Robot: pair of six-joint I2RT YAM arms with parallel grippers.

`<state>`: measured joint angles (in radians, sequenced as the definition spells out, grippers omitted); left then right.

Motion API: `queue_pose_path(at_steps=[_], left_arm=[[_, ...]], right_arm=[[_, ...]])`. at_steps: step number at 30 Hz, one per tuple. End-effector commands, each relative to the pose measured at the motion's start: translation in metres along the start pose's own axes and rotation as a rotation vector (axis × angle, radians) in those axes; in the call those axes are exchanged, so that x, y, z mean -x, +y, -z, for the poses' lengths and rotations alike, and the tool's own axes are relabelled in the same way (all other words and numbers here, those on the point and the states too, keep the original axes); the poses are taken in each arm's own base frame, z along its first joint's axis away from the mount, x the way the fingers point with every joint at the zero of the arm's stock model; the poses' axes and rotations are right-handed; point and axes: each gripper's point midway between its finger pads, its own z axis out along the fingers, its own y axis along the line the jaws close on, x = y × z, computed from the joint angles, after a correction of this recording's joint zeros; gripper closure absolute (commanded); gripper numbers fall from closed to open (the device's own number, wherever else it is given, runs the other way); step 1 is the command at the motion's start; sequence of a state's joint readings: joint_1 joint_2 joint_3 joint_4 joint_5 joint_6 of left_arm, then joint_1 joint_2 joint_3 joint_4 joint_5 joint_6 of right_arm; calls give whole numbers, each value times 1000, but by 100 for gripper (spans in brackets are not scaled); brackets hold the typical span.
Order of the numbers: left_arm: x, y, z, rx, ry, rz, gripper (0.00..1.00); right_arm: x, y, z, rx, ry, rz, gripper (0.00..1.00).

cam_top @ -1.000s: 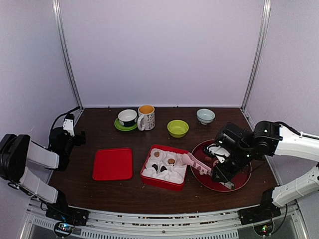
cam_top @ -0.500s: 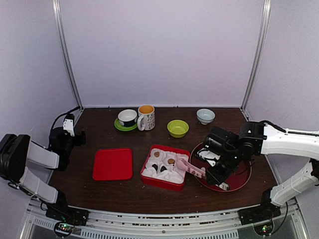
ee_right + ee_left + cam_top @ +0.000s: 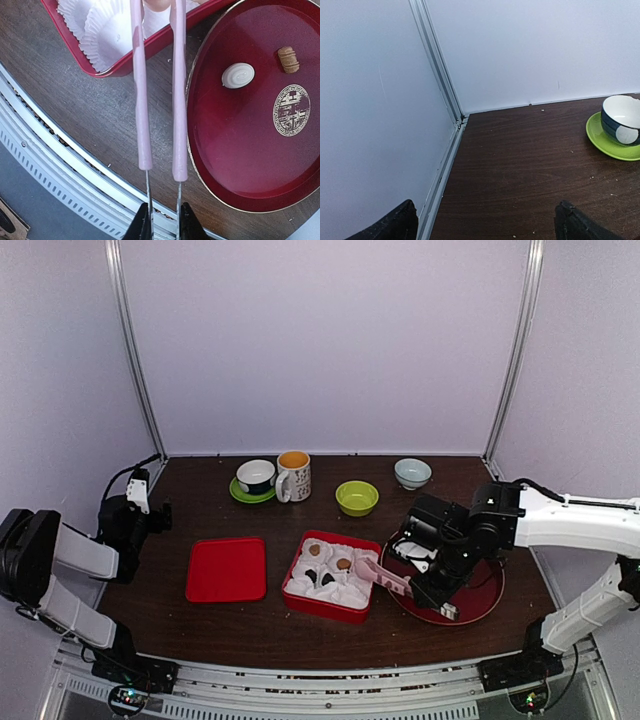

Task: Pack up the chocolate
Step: Place the fake chocolate in the empty pocket of the box.

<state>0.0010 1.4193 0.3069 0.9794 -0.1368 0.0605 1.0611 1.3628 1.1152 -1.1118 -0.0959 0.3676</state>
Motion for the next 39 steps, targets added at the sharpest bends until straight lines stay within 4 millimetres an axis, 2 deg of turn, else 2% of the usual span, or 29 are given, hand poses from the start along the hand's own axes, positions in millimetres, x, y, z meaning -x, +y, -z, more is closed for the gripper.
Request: queue_pose_path(at_steps=[1, 16, 24, 39], left_arm=[[16, 5, -2, 13, -62, 14, 2], [16, 5, -2, 13, -60, 13, 2], [16, 5, -2, 14, -60, 13, 2], [16, 5, -2, 14, -60, 13, 2]], right_arm=[[4, -2, 4, -34, -10, 13, 82], [6, 0, 0, -40, 14, 30, 81], [6, -4, -2, -65, 20, 27, 76], [10, -7, 4, -89, 10, 24, 71]])
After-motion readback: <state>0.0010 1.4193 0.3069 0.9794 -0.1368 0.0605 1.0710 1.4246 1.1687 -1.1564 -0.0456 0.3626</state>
